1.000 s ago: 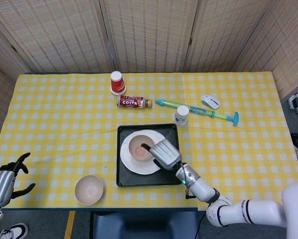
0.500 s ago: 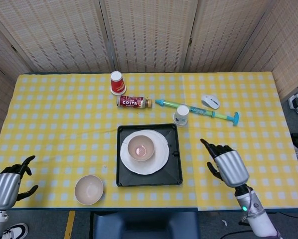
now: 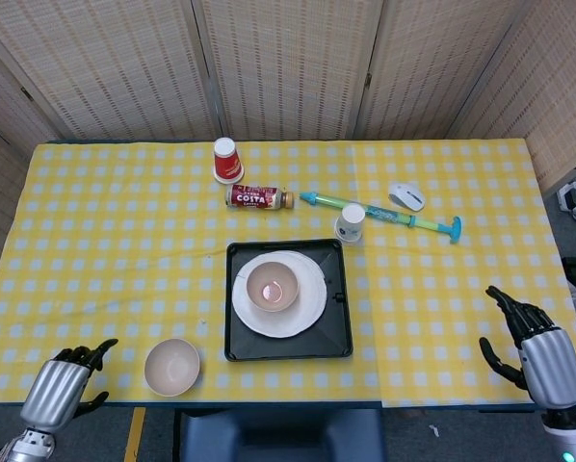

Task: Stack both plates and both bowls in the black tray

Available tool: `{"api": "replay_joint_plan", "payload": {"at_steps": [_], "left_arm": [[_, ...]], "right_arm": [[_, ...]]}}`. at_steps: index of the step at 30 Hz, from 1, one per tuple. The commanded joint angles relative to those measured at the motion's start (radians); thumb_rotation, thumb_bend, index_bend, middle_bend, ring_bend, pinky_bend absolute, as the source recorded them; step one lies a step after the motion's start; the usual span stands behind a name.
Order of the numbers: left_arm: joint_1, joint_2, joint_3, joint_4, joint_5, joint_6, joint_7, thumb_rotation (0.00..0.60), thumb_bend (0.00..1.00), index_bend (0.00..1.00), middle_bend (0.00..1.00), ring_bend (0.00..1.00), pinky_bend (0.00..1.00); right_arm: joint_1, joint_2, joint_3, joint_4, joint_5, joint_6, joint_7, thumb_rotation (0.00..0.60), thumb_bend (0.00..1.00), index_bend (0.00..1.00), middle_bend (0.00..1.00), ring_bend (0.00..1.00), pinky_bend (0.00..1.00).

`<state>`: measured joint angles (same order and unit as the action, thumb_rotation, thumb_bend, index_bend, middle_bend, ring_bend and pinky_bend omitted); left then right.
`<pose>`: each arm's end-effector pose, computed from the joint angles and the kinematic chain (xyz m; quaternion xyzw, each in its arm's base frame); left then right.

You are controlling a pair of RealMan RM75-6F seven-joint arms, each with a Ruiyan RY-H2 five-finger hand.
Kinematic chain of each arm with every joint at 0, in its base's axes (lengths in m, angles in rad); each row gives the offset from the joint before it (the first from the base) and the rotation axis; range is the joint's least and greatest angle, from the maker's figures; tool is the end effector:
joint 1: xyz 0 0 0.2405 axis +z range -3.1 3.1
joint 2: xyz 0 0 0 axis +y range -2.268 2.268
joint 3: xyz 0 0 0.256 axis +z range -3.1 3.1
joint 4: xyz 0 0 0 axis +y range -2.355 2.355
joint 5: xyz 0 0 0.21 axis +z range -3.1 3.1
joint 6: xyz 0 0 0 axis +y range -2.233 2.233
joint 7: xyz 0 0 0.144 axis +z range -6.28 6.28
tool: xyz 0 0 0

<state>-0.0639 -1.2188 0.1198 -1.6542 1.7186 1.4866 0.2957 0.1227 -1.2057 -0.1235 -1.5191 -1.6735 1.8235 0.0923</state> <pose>-0.2763 0.1326 0.0946 -0.7105 -0.3320 -0.3410 0.5183 -0.2856 -0.1522 0.1523 0.5985 -0.3223 0.5088 0.5282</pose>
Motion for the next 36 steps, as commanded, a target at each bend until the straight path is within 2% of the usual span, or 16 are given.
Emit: {"api": "replay_joint_plan", "payload": {"at_steps": [1, 6, 8, 9, 11, 13, 16, 21, 27, 36], "left_arm": [[0.003, -0.003, 0.015, -0.001, 0.025, -0.002, 0.001, 0.600, 0.19, 0.25, 0.55, 0.42, 0.49], [-0.021, -0.017, 0.037, 0.027, 0.056, -0.051, -0.029, 0.600, 0.23, 0.21, 0.59, 0.43, 0.51], [-0.030, -0.030, 0.049, 0.042, 0.087, -0.059, -0.042, 0.600, 0.26, 0.22, 0.65, 0.46, 0.54], [-0.033, -0.037, 0.053, 0.052, 0.103, -0.056, -0.047, 0.600, 0.27, 0.24, 0.69, 0.50, 0.57], [-0.035, -0.056, 0.058, 0.075, 0.131, -0.045, -0.064, 0.600, 0.27, 0.30, 0.83, 0.64, 0.68], [-0.037, -0.065, 0.059, 0.089, 0.134, -0.045, -0.080, 0.600, 0.26, 0.31, 0.92, 0.75, 0.76], [-0.041, -0.072, 0.045, 0.098, 0.102, -0.063, -0.076, 0.600, 0.26, 0.31, 0.99, 0.83, 0.82], [-0.051, -0.094, 0.048, 0.115, 0.107, -0.082, -0.074, 0.600, 0.26, 0.33, 1.00, 0.86, 0.84], [-0.058, -0.132, 0.056, 0.153, 0.128, -0.083, -0.088, 0.600, 0.26, 0.44, 1.00, 0.89, 0.88], [-0.060, -0.167, 0.058, 0.185, 0.121, -0.092, -0.089, 0.600, 0.27, 0.46, 1.00, 0.91, 0.89]], "right_arm": [[-0.003, 0.013, 0.003, -0.012, -0.011, -0.029, 0.008, 0.600, 0.43, 0.06, 0.23, 0.32, 0.33], [-0.006, 0.014, 0.010, -0.022, -0.027, -0.066, -0.014, 0.600, 0.43, 0.06, 0.23, 0.36, 0.38], [-0.007, 0.014, 0.015, -0.025, -0.025, -0.081, -0.018, 0.600, 0.43, 0.06, 0.24, 0.37, 0.39], [-0.007, 0.015, 0.018, -0.026, -0.025, -0.087, -0.017, 0.600, 0.43, 0.06, 0.24, 0.37, 0.40], [-0.009, 0.019, 0.021, -0.027, -0.026, -0.099, -0.013, 0.600, 0.43, 0.06, 0.24, 0.38, 0.40], [-0.007, 0.027, 0.020, -0.028, -0.029, -0.116, -0.009, 0.600, 0.43, 0.06, 0.24, 0.38, 0.40], [-0.005, 0.048, 0.017, -0.043, -0.032, -0.143, 0.000, 0.600, 0.43, 0.06, 0.23, 0.38, 0.41], [-0.011, 0.057, 0.021, -0.054, -0.042, -0.157, -0.002, 0.600, 0.43, 0.06, 0.23, 0.39, 0.41], [-0.009, 0.069, 0.025, -0.067, -0.033, -0.202, -0.007, 0.600, 0.43, 0.06, 0.23, 0.39, 0.41], [-0.011, 0.077, 0.030, -0.078, -0.037, -0.237, -0.001, 0.600, 0.43, 0.06, 0.23, 0.43, 0.42]]}}
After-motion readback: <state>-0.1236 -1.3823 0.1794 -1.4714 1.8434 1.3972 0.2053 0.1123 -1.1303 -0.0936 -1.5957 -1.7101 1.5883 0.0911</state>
